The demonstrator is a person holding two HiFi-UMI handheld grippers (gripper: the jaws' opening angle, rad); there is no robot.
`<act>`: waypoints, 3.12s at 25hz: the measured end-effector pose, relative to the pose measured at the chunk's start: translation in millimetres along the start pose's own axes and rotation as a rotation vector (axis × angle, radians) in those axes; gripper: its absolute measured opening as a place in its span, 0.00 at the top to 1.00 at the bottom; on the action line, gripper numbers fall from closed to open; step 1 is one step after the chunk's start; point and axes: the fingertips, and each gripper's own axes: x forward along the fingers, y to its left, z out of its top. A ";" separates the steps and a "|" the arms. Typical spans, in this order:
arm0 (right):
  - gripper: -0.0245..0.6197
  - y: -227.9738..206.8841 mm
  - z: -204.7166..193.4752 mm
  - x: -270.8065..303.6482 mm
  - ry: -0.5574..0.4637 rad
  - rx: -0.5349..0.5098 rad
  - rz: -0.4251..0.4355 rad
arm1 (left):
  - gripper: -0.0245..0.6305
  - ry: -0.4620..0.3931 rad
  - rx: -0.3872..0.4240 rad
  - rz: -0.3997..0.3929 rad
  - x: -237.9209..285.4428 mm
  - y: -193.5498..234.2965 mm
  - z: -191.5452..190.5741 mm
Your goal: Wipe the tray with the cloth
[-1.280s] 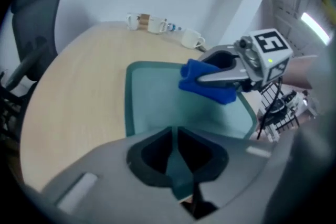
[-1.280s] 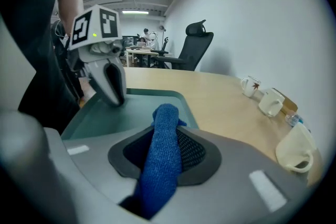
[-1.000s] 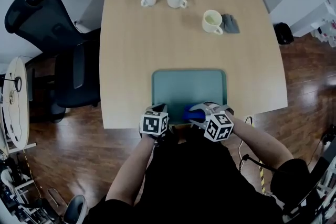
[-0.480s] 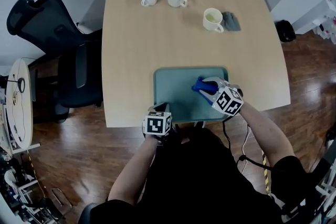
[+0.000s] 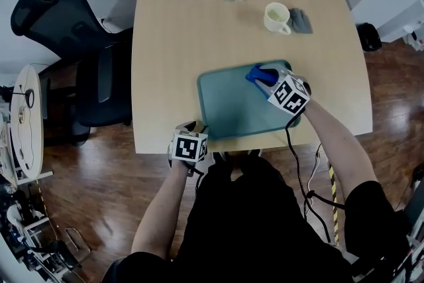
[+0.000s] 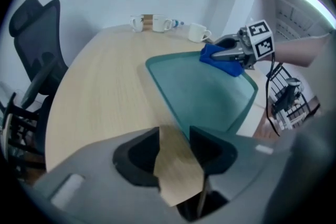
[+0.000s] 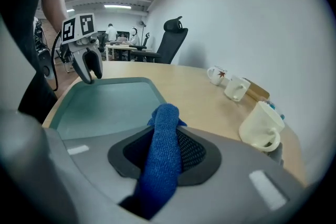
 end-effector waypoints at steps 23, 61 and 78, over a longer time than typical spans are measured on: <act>0.79 172.6 -2.2 -50.5 -0.070 -0.073 0.264 | 0.74 0.021 0.061 0.021 4.7 -9.4 19.3; 0.79 143.4 -23.4 -74.4 -0.066 -0.025 0.217 | 0.74 0.043 -0.003 -0.027 22.4 -14.0 9.6; 0.79 -40.1 -93.9 -50.4 0.238 0.838 -0.646 | 0.84 -0.039 0.093 -0.163 11.9 -9.3 13.0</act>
